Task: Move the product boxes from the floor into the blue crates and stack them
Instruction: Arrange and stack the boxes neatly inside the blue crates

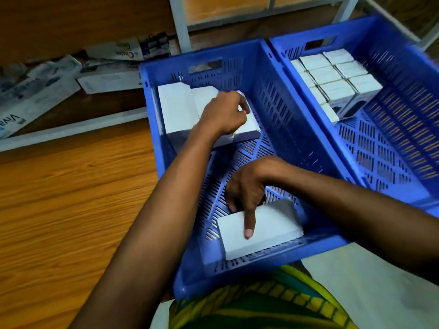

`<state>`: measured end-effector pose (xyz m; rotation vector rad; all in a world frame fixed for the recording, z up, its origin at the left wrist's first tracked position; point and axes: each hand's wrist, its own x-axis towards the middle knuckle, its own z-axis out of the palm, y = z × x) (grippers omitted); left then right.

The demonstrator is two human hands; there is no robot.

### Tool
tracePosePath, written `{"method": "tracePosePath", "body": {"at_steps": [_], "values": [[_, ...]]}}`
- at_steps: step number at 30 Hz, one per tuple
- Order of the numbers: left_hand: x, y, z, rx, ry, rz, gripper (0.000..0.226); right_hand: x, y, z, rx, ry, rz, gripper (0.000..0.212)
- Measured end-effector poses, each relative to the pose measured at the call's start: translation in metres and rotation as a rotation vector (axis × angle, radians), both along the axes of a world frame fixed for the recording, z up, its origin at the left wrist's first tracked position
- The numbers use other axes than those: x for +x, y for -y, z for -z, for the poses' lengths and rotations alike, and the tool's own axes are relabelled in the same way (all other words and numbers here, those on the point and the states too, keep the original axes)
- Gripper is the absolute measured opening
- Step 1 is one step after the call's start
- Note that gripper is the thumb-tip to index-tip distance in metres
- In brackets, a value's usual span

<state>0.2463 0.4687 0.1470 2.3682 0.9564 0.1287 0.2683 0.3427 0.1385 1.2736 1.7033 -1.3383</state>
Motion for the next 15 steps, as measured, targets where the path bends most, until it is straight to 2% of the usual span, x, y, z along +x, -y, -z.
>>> {"method": "tracePosePath", "body": {"at_steps": [2,4,6,7,9,11,13,15], "values": [[0.004,0.007,0.002,-0.005,-0.031,0.055,0.026,0.002,-0.003,0.006,0.002,0.016,-0.007,0.049],[0.005,0.009,0.003,0.009,-0.036,0.074,0.026,0.002,-0.003,0.01,-0.078,0.048,-0.025,0.049],[0.003,0.006,0.0,-0.024,-0.014,0.045,0.025,0.005,-0.002,0.007,-0.105,0.019,-0.033,0.04],[0.002,0.003,-0.003,-0.088,0.03,0.019,0.024,0.012,-0.004,0.0,-0.055,-0.02,0.01,0.034],[-0.003,-0.006,-0.011,-0.298,0.213,-0.08,0.02,0.037,-0.012,-0.023,0.113,-0.145,0.246,0.027],[-0.011,-0.018,-0.021,-0.486,0.459,-0.235,0.016,0.068,-0.021,-0.041,0.302,-0.281,0.604,0.026],[-0.017,-0.029,-0.027,-0.555,0.646,-0.364,0.023,0.093,-0.026,-0.044,0.451,-0.36,0.921,0.03],[-0.019,-0.035,-0.028,-0.517,0.714,-0.441,0.029,0.103,-0.03,-0.034,0.522,-0.369,1.131,0.032]]}}
